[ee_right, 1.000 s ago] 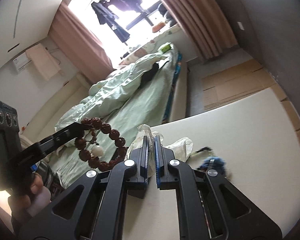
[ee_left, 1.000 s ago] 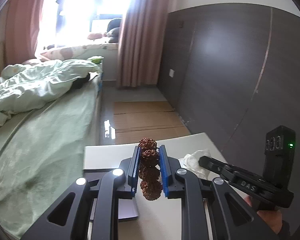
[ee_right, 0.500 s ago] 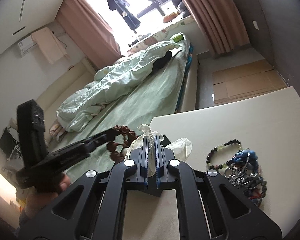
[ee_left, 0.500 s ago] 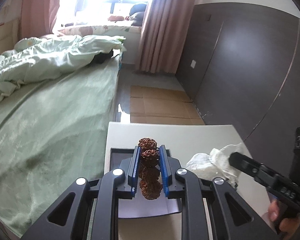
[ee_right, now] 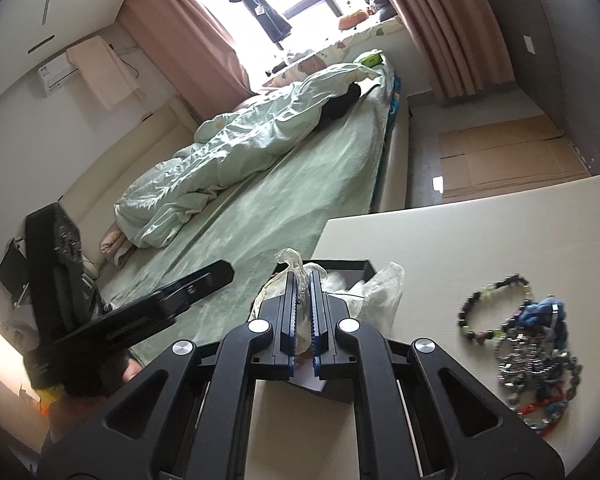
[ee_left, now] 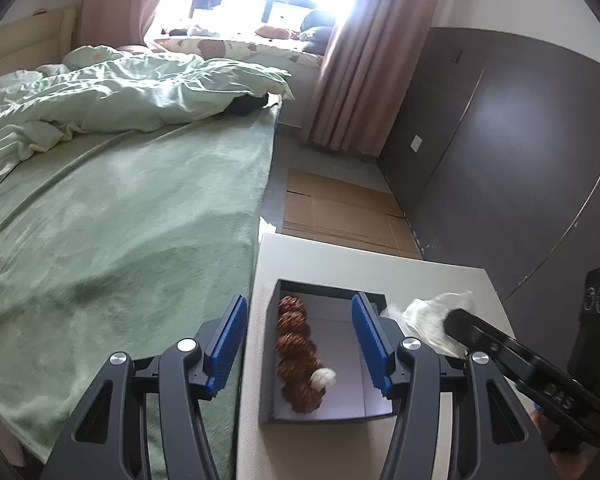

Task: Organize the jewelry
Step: 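Open the left gripper to drop the bracelet in the box while the right drops the tissue in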

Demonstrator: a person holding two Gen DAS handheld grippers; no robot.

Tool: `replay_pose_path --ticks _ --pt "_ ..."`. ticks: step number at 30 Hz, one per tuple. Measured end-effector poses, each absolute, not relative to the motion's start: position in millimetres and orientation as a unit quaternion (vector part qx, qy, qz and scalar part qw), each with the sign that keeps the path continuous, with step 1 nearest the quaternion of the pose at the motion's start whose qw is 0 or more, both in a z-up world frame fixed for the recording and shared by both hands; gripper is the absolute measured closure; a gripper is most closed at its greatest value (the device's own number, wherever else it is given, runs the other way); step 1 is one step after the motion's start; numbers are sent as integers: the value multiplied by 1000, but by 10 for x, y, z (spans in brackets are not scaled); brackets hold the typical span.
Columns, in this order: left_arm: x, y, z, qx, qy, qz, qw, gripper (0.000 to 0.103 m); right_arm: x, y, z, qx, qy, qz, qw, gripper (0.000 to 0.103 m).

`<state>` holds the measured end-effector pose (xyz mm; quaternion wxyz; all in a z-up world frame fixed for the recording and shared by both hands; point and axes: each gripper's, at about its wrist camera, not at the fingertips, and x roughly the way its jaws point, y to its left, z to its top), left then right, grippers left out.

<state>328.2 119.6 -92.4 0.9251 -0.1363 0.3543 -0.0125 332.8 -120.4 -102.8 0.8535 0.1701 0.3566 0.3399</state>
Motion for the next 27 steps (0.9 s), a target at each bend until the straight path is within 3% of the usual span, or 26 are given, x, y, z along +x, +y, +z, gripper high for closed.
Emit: replay_pose_path --ticks 3,5,7,8,9,12,27 --pt "3183 1269 -885 -143 349 -7 926 51 3352 -1098 -1061 176 360 345 849 96" --pt "3123 1296 -864 -143 349 -3 926 45 3372 -989 -1080 172 369 353 842 93" --pt "3074 1319 -843 -141 348 7 927 26 3400 -888 -1139 160 393 342 838 67" --pt "3029 1332 -822 -140 343 11 929 24 3400 -873 -1153 155 396 329 843 43" --pt "3006 1341 -814 -140 342 11 929 21 3382 -888 -1143 153 391 315 851 37" --pt "2924 1349 -782 -140 336 19 931 9 3339 -1028 -1078 151 370 302 865 37" --pt "2901 817 -753 -115 337 -7 934 9 3324 -2122 -1069 162 380 231 881 33"
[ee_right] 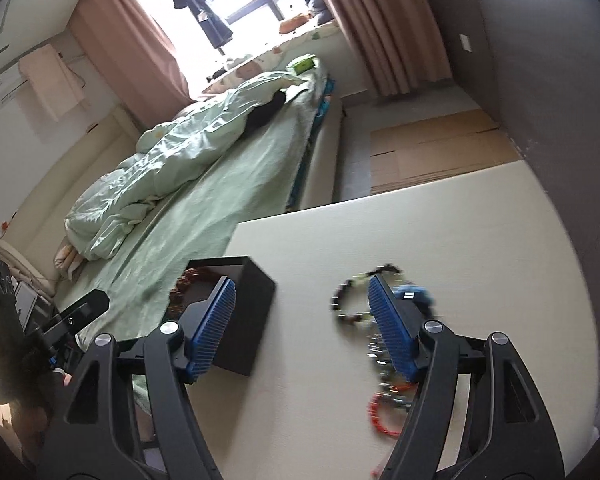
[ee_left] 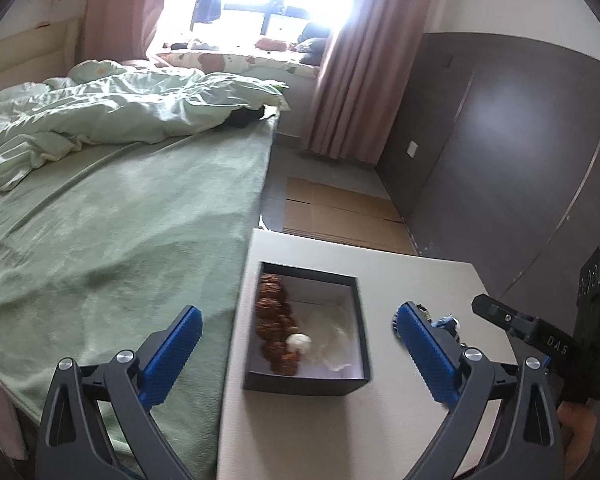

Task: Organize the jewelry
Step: 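Open the left gripper to drop the bracelet in the box while the right drops the tissue in, then move both open grippers back to the jewelry pile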

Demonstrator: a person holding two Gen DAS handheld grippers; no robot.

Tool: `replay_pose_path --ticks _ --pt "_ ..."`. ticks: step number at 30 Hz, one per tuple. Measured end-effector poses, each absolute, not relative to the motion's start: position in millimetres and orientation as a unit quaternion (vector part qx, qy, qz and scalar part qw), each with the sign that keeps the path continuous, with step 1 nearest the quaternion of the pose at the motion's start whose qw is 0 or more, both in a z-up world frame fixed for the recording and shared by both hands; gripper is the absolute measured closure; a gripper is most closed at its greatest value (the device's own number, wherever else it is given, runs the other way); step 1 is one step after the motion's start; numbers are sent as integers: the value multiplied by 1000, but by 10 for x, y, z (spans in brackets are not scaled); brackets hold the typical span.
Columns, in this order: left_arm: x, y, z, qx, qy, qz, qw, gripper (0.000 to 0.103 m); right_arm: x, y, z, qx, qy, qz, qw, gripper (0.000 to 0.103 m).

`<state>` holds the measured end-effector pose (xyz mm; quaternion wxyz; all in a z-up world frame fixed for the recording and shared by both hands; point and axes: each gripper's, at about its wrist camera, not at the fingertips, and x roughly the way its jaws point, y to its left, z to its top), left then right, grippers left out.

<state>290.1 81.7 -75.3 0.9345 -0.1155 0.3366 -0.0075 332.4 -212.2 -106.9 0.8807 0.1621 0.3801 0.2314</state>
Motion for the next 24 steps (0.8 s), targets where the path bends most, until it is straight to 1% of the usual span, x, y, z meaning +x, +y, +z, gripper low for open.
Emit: replay_pose_path --ticks 11,16,17,18,20,22,23,24 --pt "3037 174 -837 -90 346 -60 932 9 3327 -2688 -1175 177 397 205 877 33" --pt "3138 -68 -865 -67 352 -87 930 9 3357 -2922 -1240 206 404 190 871 34" --pt "3174 -131 -873 -64 354 -97 928 11 3366 -2972 -1253 213 404 187 870 34" --pt "3208 -173 -877 -62 357 -102 926 14 3373 -3002 -1260 218 404 185 869 38" --pt "3289 -273 -915 -58 365 -115 922 21 3404 -3029 -1279 226 410 185 864 42" --pt "3356 -345 -968 -60 375 -128 916 30 3430 -3020 -1321 230 421 188 857 47" --pt "3412 -396 -1008 -62 383 -138 911 32 3441 -3001 -1348 227 429 190 853 50" --pt "3439 -429 -1034 -62 387 -143 909 37 3451 -2983 -1378 222 438 190 850 52"
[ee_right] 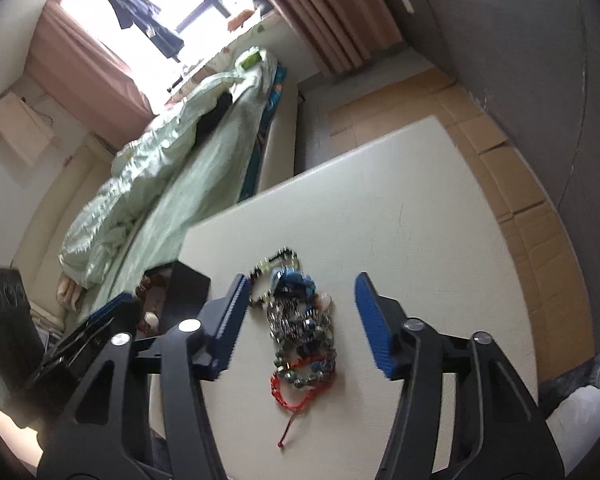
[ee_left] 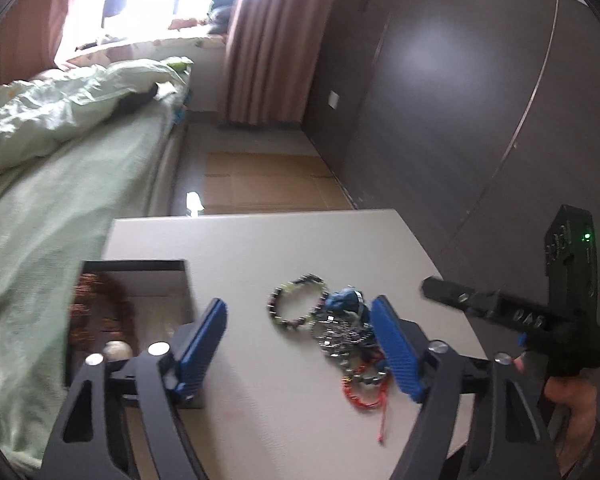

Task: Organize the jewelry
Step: 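Move both open grippers back to the jewelry pile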

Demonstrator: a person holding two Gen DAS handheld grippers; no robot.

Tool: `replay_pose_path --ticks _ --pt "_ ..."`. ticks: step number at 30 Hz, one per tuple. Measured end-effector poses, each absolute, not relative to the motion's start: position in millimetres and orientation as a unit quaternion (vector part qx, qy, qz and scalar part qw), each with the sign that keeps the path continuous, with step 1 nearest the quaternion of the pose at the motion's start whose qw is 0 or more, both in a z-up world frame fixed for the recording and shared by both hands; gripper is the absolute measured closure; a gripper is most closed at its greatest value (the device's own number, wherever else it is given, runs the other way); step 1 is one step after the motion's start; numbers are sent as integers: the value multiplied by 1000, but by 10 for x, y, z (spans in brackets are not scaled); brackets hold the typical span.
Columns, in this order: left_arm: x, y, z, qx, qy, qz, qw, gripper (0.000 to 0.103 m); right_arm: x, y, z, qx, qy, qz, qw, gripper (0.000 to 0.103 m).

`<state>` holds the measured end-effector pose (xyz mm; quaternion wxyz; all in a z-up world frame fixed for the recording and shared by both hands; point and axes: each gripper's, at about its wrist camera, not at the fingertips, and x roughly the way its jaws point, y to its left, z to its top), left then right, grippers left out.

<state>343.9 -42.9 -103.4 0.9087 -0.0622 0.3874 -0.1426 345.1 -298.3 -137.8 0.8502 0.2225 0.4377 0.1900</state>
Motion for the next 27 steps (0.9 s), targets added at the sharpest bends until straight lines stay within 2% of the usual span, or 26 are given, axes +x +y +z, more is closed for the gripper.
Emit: replay_pose_path --ticks 3,8,11,17,18,19,21,27 --pt "3538 -543 -1124 -56 398 -162 901 43 3473 -2918 -1485 210 468 186 838 57" --pt "3625 -658 -1279 -64 409 -186 891 57 3484 -2793 -1578 186 494 196 826 57" --pt "3636 -686 -1349 -68 409 -194 889 61 3500 -2767 -1671 179 513 193 817 62" --pt "3656 -689 -1467 -84 415 -202 883 66 3511 -2718 -1799 159 537 192 806 64" --pt "3663 -699 -1475 -85 415 -204 883 66 3521 -2704 -1831 153 542 189 804 71" --pt "3659 -703 -1480 -85 414 -205 883 66 3529 -2694 -1852 151 546 188 802 74" --pt "3679 -727 -1517 -85 415 -208 882 66 3548 -2696 -1864 152 546 189 802 93" --pt "3755 -842 -1630 -74 421 -214 879 66 3499 -2827 -1783 189 526 203 804 94"
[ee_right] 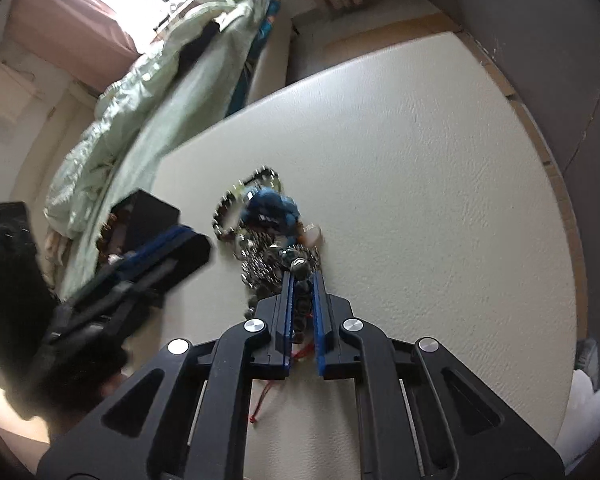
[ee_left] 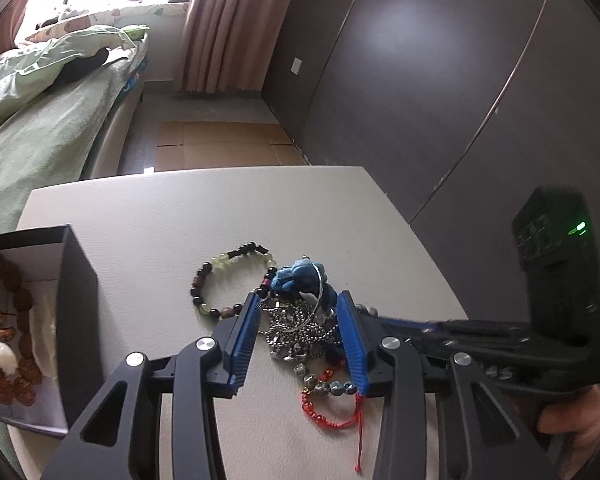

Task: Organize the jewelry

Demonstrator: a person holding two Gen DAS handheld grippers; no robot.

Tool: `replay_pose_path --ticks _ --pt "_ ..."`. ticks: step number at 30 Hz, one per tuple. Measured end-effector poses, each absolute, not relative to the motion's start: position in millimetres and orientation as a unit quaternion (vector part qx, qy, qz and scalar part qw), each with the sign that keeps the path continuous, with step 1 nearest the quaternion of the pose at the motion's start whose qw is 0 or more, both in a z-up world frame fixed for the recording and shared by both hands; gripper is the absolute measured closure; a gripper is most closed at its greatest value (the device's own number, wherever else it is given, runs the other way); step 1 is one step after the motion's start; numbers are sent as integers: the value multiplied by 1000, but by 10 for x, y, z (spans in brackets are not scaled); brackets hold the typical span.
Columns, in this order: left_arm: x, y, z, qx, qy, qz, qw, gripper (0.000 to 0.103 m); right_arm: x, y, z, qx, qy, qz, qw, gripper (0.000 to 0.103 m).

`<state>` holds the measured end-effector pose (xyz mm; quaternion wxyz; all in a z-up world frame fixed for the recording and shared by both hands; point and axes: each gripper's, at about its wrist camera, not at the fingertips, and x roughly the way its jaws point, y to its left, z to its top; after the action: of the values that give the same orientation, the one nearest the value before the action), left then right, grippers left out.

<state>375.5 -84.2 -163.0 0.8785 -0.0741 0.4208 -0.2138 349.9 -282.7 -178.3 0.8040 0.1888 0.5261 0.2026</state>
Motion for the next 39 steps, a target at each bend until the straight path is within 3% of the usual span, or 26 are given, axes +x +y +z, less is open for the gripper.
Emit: replay_pose_path --ticks 5,8,10,13,39 --pt "3841 -994 -1701 -60 424 -221 876 66 3503 -2964 -1696 215 506 195 812 94" --pt "3891 -1055 -1748 -50 430 -217 875 78 3515 -3011 -1667 223 499 189 816 94" --pt "3909 -1065 -1778 -48 433 -213 875 93 3510 -3047 -1636 231 491 192 818 94" --pt "3900 -1054 -1767 -49 428 -209 878 102 3514 -3050 -1590 241 481 202 818 94" --pt "3394 -525 -878 -88 346 -182 916 103 3331 -2941 -948 301 347 297 837 94"
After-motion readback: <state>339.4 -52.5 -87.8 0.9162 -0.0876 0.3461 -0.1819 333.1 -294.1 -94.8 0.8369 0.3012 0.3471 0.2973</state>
